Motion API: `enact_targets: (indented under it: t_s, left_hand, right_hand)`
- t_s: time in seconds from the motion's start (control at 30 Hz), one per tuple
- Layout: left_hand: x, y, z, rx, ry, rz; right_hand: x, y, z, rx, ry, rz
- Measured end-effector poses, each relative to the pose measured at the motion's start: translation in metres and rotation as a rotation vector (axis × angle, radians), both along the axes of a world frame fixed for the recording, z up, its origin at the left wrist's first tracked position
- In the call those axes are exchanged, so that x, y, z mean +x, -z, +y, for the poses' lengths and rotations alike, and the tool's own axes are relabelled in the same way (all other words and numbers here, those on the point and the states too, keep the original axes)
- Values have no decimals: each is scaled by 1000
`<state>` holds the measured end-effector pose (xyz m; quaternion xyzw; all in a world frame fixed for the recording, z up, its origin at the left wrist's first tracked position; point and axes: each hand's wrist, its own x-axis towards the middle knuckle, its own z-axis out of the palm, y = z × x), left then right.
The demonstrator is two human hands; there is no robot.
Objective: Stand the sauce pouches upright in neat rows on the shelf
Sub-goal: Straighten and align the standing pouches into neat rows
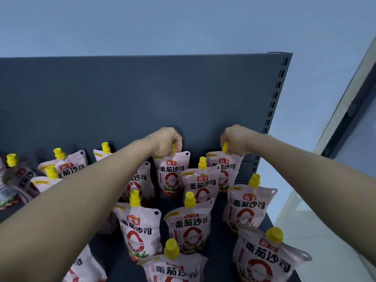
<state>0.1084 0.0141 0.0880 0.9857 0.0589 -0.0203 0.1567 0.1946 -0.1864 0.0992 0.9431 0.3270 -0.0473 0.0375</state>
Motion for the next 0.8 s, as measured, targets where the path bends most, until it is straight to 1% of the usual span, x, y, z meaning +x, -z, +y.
enact_targets:
  t_s: [0.27, 0.4, 0.53, 0.63, 0.73, 0.8]
  left_hand:
    - [9, 2, -16, -5, 42, -16]
    - [13, 5, -20, 11, 50, -6]
    - [11, 2, -21, -13, 53, -15]
    - [7, -8, -22, -42, 50, -99]
    - [-2, -22, -26, -128, 36, -224]
    - [-10, -28, -32, -161, 53, -246]
  right_hand:
    - [-1, 0, -8, 9, 26, -21]
    - [-3, 0, -11, 4, 34, 3]
    - [-6, -6, -14, 12, 42, 23]
    - [-8, -15, -15, 61, 37, -21]
    - [-13, -28, -13, 139, 15, -36]
    - [-20, -35, -11, 183, -16, -16]
